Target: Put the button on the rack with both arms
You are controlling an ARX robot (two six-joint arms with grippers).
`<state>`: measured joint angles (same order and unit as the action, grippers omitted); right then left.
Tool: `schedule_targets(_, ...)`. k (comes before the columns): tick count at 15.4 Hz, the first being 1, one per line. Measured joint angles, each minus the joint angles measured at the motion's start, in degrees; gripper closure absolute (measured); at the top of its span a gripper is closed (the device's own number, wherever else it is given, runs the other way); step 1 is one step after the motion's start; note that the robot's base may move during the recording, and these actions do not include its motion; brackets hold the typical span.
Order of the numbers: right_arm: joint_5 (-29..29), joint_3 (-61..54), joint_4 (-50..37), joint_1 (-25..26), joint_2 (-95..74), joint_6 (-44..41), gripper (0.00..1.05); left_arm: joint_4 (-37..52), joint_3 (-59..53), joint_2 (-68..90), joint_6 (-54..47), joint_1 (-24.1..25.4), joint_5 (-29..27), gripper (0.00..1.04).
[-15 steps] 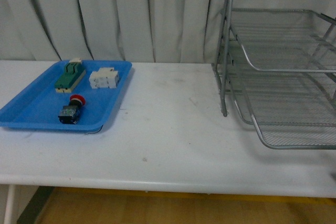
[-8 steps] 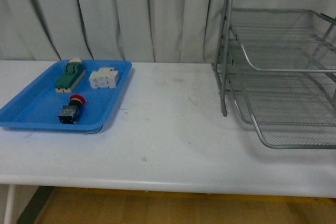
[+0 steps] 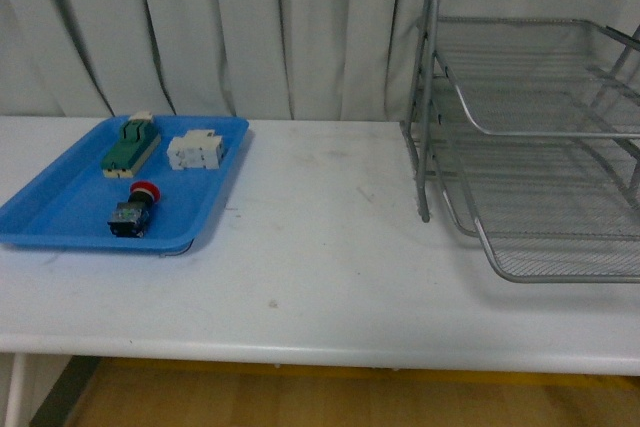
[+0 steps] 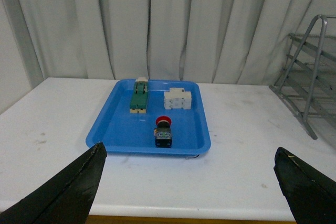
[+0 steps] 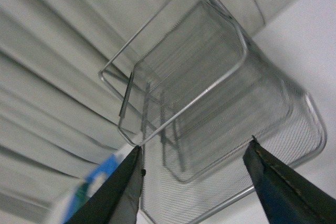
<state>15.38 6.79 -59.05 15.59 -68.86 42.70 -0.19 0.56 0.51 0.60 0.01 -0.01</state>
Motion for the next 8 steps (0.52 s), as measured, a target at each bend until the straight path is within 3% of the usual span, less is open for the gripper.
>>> schedule_targets(2,-0.94,-4.7,10.49,-1.81,13.88,-27.26,0.67,-0.04,0.0,0.0,0.0,-0.02,0.0,0.07)
schedule_targets(5,-4.28,-6.12,20.63,-4.76,29.94,-39.82,1.02,-0.02,0.0,0.0,0.0,-0.02,0.02,0.07)
schedule_targets(8,-7.06,-6.14,27.12,-7.52,35.69,-41.57,1.03,-0.04,0.0,0.0,0.0,-0.02,0.0,0.07)
